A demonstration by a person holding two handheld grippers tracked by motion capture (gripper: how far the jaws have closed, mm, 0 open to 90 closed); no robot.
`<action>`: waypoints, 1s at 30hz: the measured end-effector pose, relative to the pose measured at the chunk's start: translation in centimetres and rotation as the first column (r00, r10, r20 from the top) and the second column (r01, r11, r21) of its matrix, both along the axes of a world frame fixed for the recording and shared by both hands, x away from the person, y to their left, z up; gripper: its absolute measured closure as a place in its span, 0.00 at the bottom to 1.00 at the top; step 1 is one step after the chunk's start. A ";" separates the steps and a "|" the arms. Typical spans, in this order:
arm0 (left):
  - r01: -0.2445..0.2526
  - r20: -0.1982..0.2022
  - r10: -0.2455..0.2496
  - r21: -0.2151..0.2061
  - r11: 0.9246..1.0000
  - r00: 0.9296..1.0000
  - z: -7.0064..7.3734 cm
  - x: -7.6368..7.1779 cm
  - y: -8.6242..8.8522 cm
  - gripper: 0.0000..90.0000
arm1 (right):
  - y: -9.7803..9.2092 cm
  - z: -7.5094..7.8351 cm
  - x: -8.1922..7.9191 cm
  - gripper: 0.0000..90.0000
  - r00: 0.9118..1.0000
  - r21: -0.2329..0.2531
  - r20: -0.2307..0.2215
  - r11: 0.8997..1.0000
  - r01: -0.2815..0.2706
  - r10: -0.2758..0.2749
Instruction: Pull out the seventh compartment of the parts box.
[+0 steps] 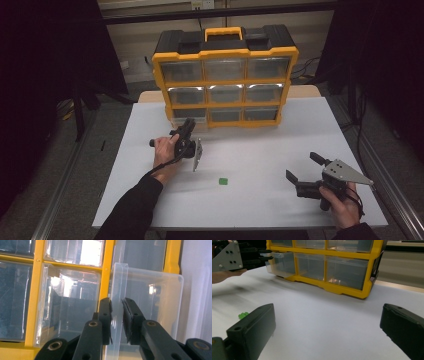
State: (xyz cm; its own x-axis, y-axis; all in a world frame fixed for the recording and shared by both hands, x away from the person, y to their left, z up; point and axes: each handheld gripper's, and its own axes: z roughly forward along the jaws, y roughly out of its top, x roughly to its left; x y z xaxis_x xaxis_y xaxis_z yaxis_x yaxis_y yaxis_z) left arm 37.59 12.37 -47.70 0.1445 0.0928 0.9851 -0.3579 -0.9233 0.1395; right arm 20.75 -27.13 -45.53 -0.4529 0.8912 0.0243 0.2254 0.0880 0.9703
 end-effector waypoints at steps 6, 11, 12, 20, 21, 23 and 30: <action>0.021 0.019 -0.020 -0.055 0.998 1.000 -0.3 -0.4 0.1 0.87 | 0.0 0.0 0.0 0.00 1.000 0.001 -0.002 1.000 0.004 -0.004; -0.013 0.011 0.013 0.021 1.000 1.000 0.1 -0.9 0.2 0.87 | 0.0 0.0 0.0 0.00 1.000 -0.001 0.000 1.000 -0.003 0.003; -0.014 0.008 0.014 0.021 1.000 1.000 0.2 -1.0 0.2 0.87 | 0.0 0.0 0.0 0.00 1.000 0.000 0.000 1.000 -0.002 0.002; 0.008 0.013 -0.008 -0.006 1.000 1.000 0.1 -1.5 0.2 0.87 | 0.0 0.0 0.0 0.00 1.000 -0.004 -0.001 1.000 0.000 0.000; -0.001 0.018 0.000 0.018 1.000 1.000 0.3 -1.7 0.1 0.87 | 0.0 0.0 0.0 0.00 1.000 -0.004 -0.001 1.000 0.000 0.000; -0.006 0.011 0.006 0.019 1.000 1.000 0.2 -1.8 0.2 0.87 | 0.0 0.0 0.0 0.00 1.000 -0.008 -0.002 1.000 -0.001 0.001; 0.000 0.002 0.000 0.010 1.000 1.000 0.3 -2.0 0.3 0.87 | 0.0 0.0 0.0 0.00 1.000 -0.010 -0.006 1.000 -0.003 0.003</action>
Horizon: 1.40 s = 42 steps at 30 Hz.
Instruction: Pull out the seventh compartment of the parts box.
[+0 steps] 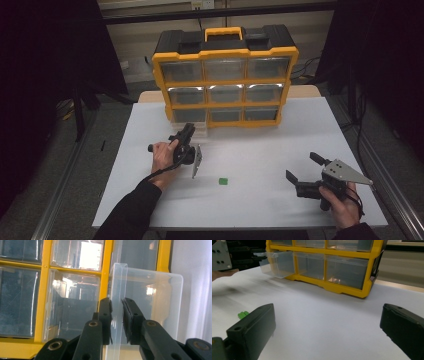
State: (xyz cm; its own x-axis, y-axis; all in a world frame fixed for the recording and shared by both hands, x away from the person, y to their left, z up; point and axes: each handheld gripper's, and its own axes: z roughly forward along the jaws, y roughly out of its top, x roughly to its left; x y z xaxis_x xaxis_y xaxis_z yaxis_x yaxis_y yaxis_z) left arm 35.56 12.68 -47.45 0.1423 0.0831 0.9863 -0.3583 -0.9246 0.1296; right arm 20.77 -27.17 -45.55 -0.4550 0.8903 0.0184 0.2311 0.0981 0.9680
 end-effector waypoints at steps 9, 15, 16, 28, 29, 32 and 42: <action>0.005 -0.002 -0.005 -0.001 1.000 1.000 0.0 -0.6 0.1 0.87 | 0.0 0.0 0.0 0.00 1.000 -0.004 0.000 1.000 0.002 -0.002; 0.001 0.005 -0.001 -0.006 1.000 1.000 0.1 -0.8 0.1 0.87 | 0.0 0.0 0.0 0.00 1.000 -0.001 0.001 1.000 -0.002 0.002; -0.003 0.011 0.003 0.011 1.000 1.000 0.2 -0.9 0.1 0.87 | 0.0 0.0 0.0 0.00 1.000 -0.002 0.001 1.000 -0.001 0.001; 0.014 0.007 -0.014 0.009 1.000 1.000 0.3 -1.5 0.0 0.87 | 0.1 0.0 0.0 0.00 1.000 -0.002 0.000 1.000 0.001 -0.001; 0.013 0.007 -0.013 0.010 1.000 1.000 0.3 -1.5 0.0 0.87 | 0.1 0.0 0.0 0.00 1.000 -0.002 0.000 1.000 0.001 -0.001; 0.019 0.001 -0.019 -0.004 1.000 1.000 0.2 -1.5 0.2 0.87 | 0.1 0.0 0.1 0.00 1.000 -0.003 0.002 1.000 0.001 -0.001; 0.012 -0.006 -0.011 0.013 1.000 1.000 0.3 -1.9 0.7 0.86 | 0.1 0.0 0.0 0.00 1.000 0.000 0.002 1.000 -0.001 0.001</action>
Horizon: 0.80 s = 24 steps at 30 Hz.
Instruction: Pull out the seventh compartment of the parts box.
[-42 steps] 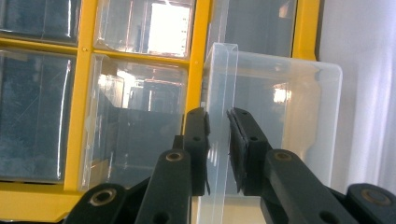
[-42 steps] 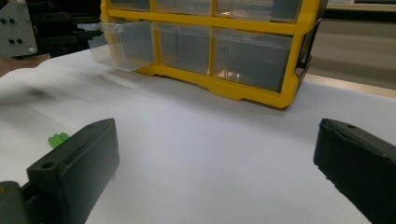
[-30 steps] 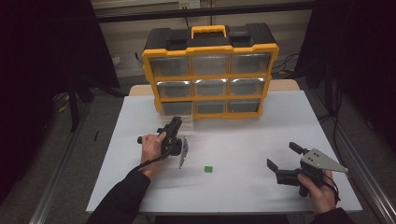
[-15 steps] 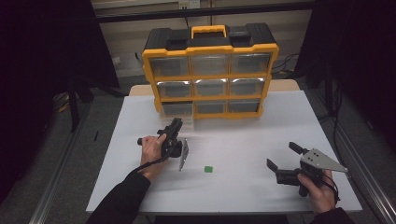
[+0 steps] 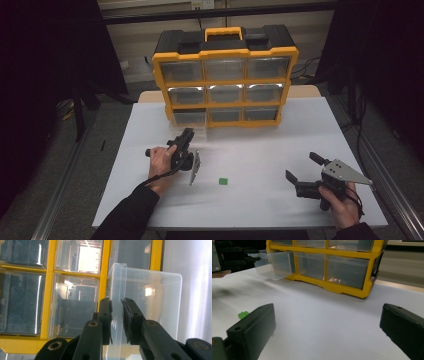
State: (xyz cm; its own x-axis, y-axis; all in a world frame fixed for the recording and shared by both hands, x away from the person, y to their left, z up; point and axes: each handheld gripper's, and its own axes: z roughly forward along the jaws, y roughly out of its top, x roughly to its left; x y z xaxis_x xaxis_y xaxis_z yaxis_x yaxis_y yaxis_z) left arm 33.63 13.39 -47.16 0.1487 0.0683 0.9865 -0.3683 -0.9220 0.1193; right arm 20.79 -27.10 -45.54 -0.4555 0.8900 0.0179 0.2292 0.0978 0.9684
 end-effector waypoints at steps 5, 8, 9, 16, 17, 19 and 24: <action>0.011 -0.008 -0.011 -0.001 1.000 1.000 -0.2 -0.2 -0.4 0.86 | 0.0 0.0 0.0 0.00 1.000 -0.003 -0.004 1.000 0.001 -0.001; 0.015 -0.016 -0.015 0.011 1.000 1.000 -0.3 -0.3 -0.5 0.85 | 0.0 0.0 0.0 0.00 1.000 -0.003 -0.002 1.000 0.001 -0.001; 0.016 -0.017 -0.016 0.002 1.000 1.000 -0.3 -0.2 -0.5 0.85 | 0.0 0.0 0.0 0.00 1.000 -0.001 -0.009 1.000 0.002 -0.002; -0.014 -0.028 0.015 0.029 0.999 0.999 0.0 -0.4 -0.3 0.84 | -0.1 0.0 0.0 0.00 1.000 -0.005 -0.002 1.000 0.002 -0.002; 0.030 -0.042 -0.032 -0.061 0.998 0.999 -0.5 -0.1 -0.4 0.84 | -0.1 0.0 0.0 0.00 1.000 -0.004 -0.002 1.000 0.001 -0.001; 0.021 -0.052 -0.024 -0.071 0.997 0.998 -0.4 -0.1 -0.4 0.83 | 0.0 0.0 0.0 0.00 1.000 -0.004 -0.002 1.000 0.002 -0.002; 0.000 -0.079 -0.007 -0.084 0.996 0.997 -0.1 -0.1 -0.1 0.77 | 0.0 0.0 0.0 0.00 1.000 -0.002 -0.003 1.000 0.001 -0.001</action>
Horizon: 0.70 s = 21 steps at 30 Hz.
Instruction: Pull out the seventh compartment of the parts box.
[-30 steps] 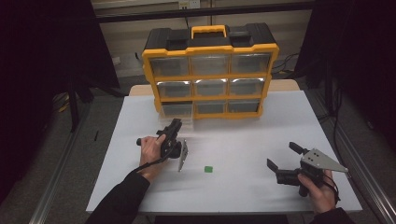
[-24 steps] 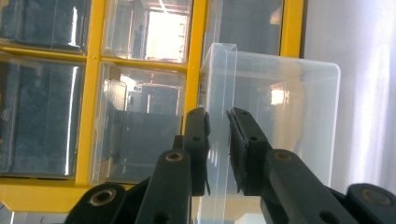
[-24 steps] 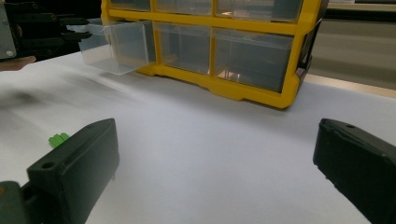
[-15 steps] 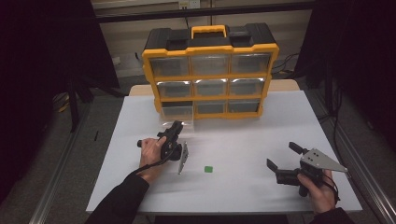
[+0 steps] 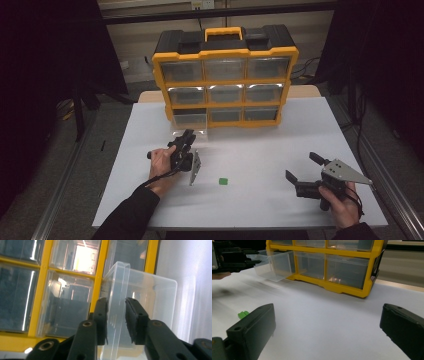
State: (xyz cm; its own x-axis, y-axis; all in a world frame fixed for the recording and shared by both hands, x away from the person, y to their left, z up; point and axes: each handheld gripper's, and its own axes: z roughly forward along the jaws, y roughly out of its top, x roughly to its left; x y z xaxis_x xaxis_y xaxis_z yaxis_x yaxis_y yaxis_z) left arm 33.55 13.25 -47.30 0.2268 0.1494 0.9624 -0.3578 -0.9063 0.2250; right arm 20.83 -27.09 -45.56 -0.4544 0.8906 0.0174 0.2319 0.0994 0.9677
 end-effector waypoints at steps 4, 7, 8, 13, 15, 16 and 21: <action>-0.001 -0.052 -0.004 -0.103 0.995 0.999 0.0 0.2 0.2 0.69 | 0.0 0.0 0.0 0.00 1.000 0.001 -0.002 1.000 0.002 -0.002; -0.014 -0.078 0.002 -0.153 0.988 0.997 0.3 0.2 0.3 0.60 | -0.1 0.0 0.0 0.00 1.000 -0.001 -0.001 1.000 0.001 -0.001; -0.024 -0.091 0.009 -0.174 0.984 0.996 0.3 0.2 0.3 0.56 | -0.1 0.0 0.0 0.00 1.000 0.000 -0.002 1.000 0.000 0.000; -0.041 -0.180 -0.020 -0.330 0.943 0.984 0.7 0.0 0.4 0.40 | -0.1 0.0 0.0 0.00 1.000 0.000 -0.002 1.000 0.000 0.000; -0.066 -0.189 -0.004 -0.364 0.929 0.982 1.0 0.0 0.6 0.32 | 0.0 0.0 0.0 0.00 1.000 0.000 -0.003 1.000 0.002 -0.002; -0.073 -0.202 -0.006 -0.383 0.921 0.979 1.1 0.0 0.7 0.27 | 0.0 0.0 0.0 0.00 1.000 0.001 -0.003 1.000 0.002 -0.002; -0.151 -0.356 -0.050 -0.515 0.844 0.933 1.8 0.4 1.6 0.20 | 0.0 0.0 0.0 0.00 1.000 0.002 -0.003 1.000 0.002 -0.002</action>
